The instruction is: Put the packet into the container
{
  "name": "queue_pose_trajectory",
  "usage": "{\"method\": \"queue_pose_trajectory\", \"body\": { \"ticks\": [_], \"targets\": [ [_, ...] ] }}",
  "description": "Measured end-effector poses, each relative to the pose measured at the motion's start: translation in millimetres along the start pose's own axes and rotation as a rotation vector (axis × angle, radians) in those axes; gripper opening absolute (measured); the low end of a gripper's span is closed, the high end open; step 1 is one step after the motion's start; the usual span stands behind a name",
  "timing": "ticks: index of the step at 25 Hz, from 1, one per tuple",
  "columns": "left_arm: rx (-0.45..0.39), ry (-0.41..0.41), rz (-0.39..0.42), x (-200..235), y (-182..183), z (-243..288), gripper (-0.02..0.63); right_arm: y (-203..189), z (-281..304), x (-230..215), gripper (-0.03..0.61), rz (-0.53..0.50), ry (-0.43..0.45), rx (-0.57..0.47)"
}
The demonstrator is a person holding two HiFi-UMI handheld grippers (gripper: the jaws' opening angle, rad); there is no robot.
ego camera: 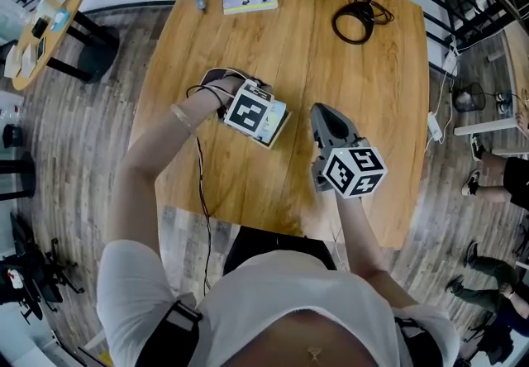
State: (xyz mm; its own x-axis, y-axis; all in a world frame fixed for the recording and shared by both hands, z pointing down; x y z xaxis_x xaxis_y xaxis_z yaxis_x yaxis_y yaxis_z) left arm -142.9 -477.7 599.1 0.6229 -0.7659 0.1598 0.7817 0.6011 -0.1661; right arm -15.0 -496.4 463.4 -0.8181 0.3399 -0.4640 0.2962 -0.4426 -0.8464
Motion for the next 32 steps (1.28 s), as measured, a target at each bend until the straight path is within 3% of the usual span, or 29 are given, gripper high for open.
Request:
{"method": "queue_pose_trajectory", "body": {
  "ticks": [9,10,11,12,22,25,32],
  "targets": [
    [0.033,-0.033,-0.018,-2,0,-1,0.384,0,-6,-8,0.011,0.026,-0.022,-0.010],
    [0.022,-0.052,-0.033,-4,2,-5,0.431,1,-6,-8,0.011,0.026,-0.023,-0.011],
    [0.006,-0.067,-0.050,-6,5,-10,0.535,1,-7,-9,0.011,0.026,-0.024,-0.013],
    [-0.009,-0.073,-0.059,-7,9,-15,0.545,1,-8,-10,0.011,0.026,-0.026,-0.014],
    [0.029,-0.049,-0.042,-9,-1,-15,0.545,2,-7,-8,0.011,0.027,-0.017,-0.016],
    [-0.002,-0.035,-0.074,-12,-2,-23,0.543,1,-7,-6,0.011,0.026,-0.014,-0.013],
    [0.035,0.004,-0.145,-17,-21,-43,0.543,-1,0,5,0.011,0.021,0.021,-0.005]
  ]
}}
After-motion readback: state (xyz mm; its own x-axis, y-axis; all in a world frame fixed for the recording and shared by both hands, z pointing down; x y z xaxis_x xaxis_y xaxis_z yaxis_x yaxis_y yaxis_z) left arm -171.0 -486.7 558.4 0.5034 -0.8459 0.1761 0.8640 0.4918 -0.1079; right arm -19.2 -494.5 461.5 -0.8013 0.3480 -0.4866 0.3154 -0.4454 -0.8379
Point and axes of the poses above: the fingertips, and each gripper's own axes: z forward along the fingers, x to its left, y out of its top, the point moved 1 cm from there along -z, backward along the fingers, and after that the axes turned 5 degrees about z, right-handed, at the moved point
